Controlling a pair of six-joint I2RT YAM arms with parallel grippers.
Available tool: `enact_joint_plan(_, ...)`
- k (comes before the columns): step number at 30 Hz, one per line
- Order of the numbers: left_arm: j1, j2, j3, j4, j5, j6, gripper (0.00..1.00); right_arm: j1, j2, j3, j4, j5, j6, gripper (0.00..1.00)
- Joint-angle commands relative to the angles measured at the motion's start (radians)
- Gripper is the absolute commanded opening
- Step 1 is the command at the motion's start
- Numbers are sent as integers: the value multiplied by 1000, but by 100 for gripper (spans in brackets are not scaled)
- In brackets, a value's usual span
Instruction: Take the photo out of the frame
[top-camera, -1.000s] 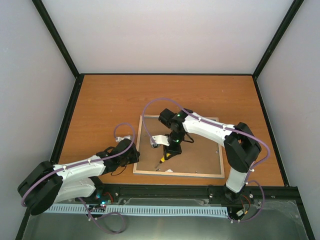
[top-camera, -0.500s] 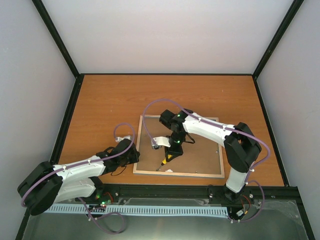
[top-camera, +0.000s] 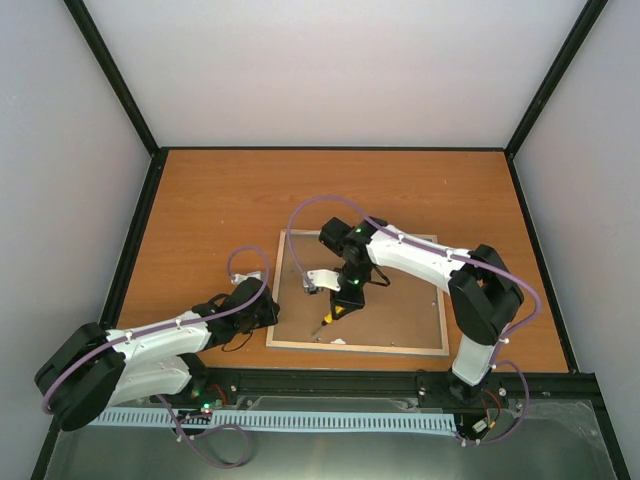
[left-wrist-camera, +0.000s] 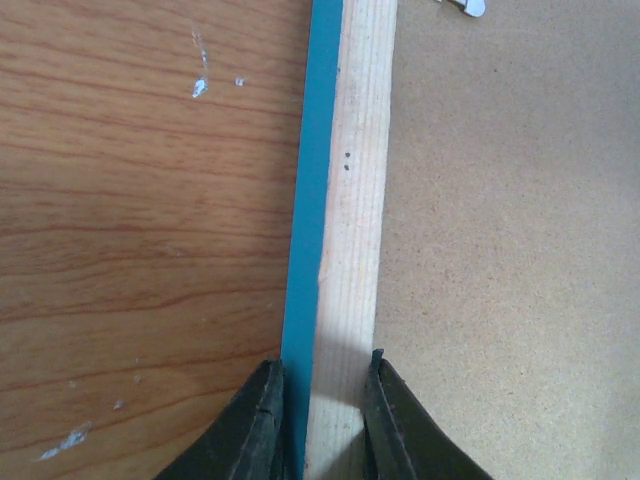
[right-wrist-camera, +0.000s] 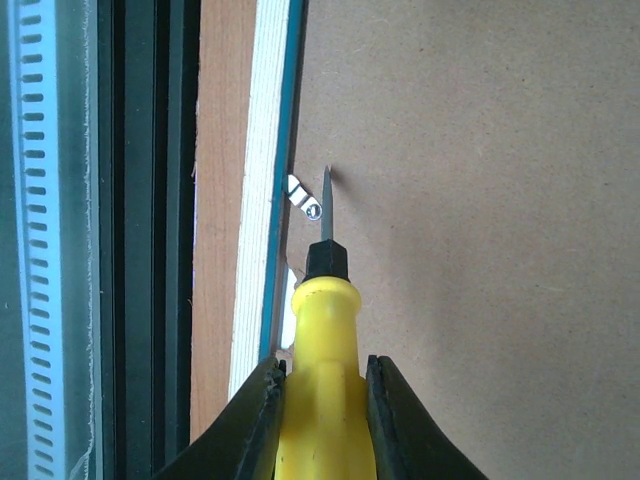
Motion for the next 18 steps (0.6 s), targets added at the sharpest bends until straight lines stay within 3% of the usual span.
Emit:
enact_joint_plan(1,2,16,-37,-38,-5,-54,1,-16,-33,12,13,63,13,3)
enact_joint_plan(18,2,14,-38,-38,-3,-54,1,-27,-92,-36,-90,20,-62,3)
